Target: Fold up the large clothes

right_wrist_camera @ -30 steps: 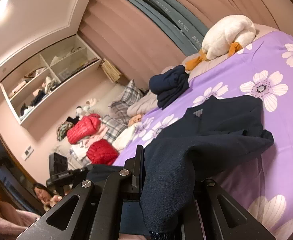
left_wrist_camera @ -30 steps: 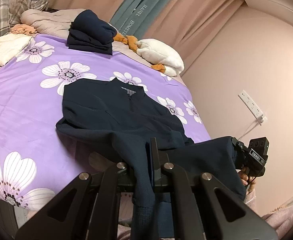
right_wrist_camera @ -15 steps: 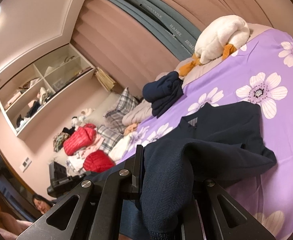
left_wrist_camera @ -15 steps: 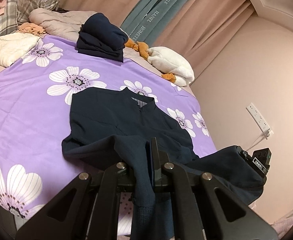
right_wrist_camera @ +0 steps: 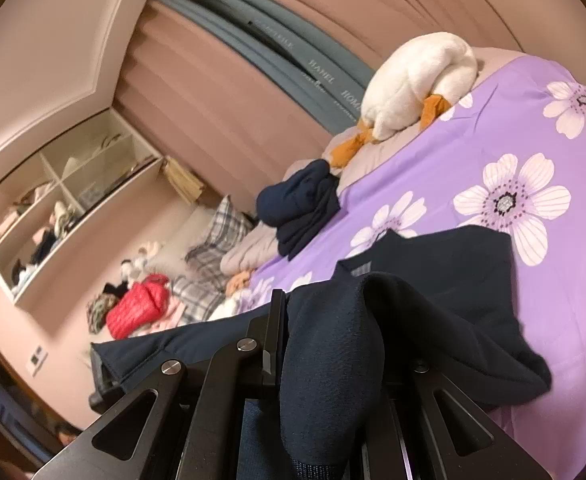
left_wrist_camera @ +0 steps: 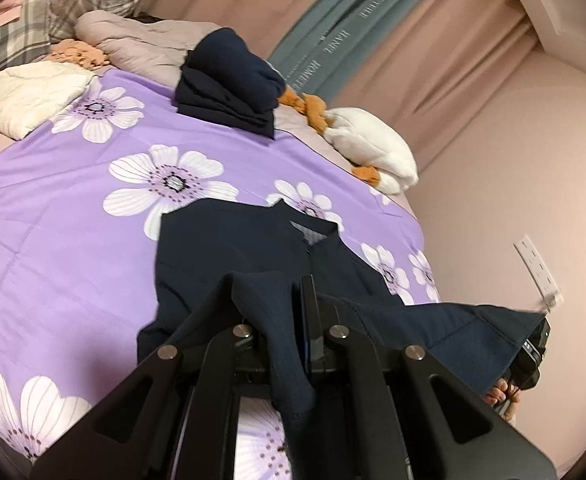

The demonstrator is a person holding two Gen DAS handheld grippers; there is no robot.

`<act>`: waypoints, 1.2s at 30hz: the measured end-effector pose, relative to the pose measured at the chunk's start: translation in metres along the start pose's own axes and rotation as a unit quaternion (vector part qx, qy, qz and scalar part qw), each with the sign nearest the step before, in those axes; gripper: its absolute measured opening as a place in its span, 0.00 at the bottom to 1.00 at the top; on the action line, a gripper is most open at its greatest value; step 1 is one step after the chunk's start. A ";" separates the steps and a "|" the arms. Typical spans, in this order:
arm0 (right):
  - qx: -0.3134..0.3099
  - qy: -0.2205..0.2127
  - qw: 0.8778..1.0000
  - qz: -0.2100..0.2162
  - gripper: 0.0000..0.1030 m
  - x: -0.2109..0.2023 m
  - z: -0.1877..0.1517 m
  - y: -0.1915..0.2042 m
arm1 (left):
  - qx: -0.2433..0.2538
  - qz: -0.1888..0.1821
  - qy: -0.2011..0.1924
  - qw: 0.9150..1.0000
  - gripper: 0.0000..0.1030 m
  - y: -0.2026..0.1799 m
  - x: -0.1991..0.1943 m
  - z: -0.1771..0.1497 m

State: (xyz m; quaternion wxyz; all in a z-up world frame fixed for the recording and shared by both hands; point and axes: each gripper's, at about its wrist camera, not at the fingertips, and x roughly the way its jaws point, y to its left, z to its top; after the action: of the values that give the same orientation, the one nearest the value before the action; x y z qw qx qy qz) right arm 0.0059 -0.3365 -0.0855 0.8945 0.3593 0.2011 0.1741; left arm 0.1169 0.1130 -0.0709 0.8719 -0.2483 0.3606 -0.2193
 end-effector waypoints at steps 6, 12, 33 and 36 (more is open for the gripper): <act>0.029 -0.001 0.999 -0.017 0.10 0.016 0.010 -0.023 | -0.009 0.012 0.008 1.000 0.08 0.012 0.025 0.007; 0.037 0.012 0.998 -0.043 0.10 0.035 0.012 -0.040 | -0.001 0.045 0.027 0.999 0.08 0.018 0.057 0.012; 0.046 0.056 0.992 -0.108 0.10 0.126 0.061 -0.081 | -0.072 0.111 0.111 0.985 0.08 0.055 0.180 0.084; 0.055 0.067 0.989 -0.120 0.10 0.139 0.063 -0.093 | -0.075 0.125 0.124 0.982 0.08 0.059 0.196 0.089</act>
State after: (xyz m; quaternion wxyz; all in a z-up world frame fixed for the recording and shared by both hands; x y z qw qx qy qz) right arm 0.1711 -0.3723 -0.1423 0.8722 0.3687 0.3118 0.0781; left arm 0.3206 0.0734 -0.1534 0.8200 -0.2374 0.5092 -0.1098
